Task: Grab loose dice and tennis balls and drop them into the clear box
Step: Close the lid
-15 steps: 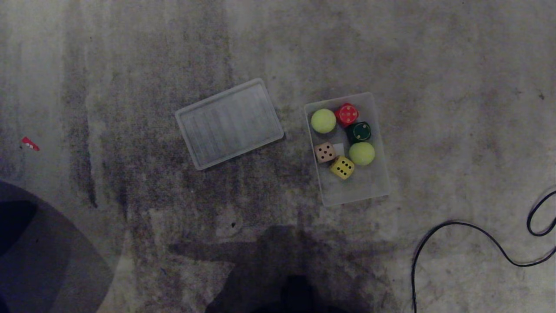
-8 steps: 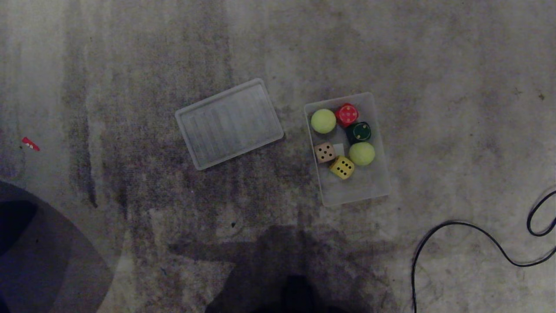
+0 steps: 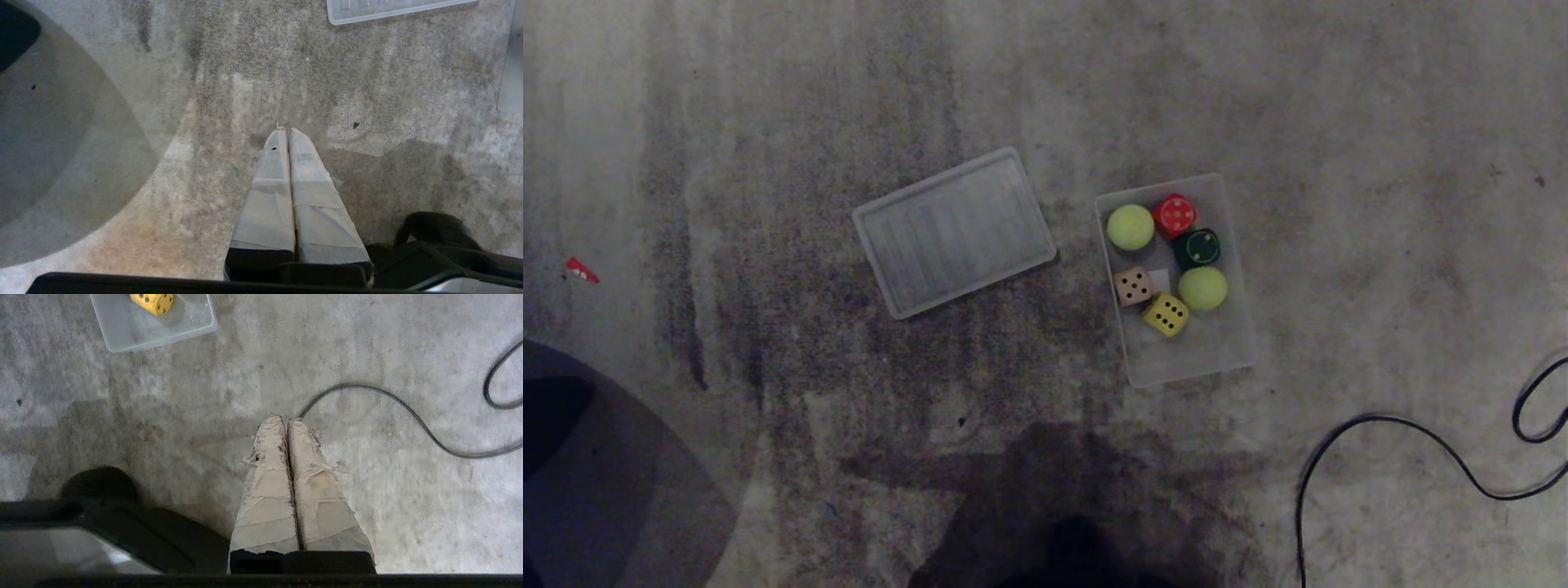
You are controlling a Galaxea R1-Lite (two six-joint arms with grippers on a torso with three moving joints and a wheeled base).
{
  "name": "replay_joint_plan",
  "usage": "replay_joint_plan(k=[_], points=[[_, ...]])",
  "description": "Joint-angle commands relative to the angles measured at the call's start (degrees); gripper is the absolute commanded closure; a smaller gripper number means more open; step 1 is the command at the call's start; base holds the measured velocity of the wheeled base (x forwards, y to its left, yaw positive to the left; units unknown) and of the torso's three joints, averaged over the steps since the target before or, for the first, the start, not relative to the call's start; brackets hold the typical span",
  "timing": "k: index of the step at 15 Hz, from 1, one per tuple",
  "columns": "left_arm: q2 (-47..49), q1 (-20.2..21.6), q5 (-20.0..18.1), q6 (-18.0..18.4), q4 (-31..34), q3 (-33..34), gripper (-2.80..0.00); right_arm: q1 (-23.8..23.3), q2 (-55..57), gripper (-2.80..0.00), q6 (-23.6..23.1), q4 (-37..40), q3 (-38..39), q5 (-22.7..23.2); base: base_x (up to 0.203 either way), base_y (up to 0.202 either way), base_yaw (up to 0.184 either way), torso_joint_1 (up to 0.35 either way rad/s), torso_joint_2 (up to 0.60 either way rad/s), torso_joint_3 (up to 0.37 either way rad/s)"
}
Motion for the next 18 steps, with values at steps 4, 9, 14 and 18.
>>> replay_joint_plan(k=[4, 9, 14, 18], points=[[0.06, 0.0, 0.06, -0.02, -0.06, 0.0, 0.0, 0.0, 0.19, 0.0, 0.01, -0.15, -0.04, 0.01, 0.001, -0.005, 0.048, 0.031, -0.13, -0.095], [0.06, 0.0, 0.06, -0.1, 0.02, 0.0, 0.0, 0.01, 0.19, 0.0, 0.01, -0.31, 0.04, 0.01, 0.001, -0.009, 0.135, 0.011, -0.01, -0.01], [0.06, 0.0, 0.06, -0.1, -0.02, 0.0, 0.0, 0.08, 0.19, 0.0, 0.01, -0.33, 0.04, 0.01, 0.0, 0.0, 0.0, 0.0, 0.0, 0.0], [0.06, 0.0, 0.05, -0.1, 0.02, 0.0, 0.0, -0.01, 0.19, 0.0, 0.01, -0.39, 0.04, 0.01, 0.0, 0.0, 0.0, 0.0, 0.0, 0.0]])
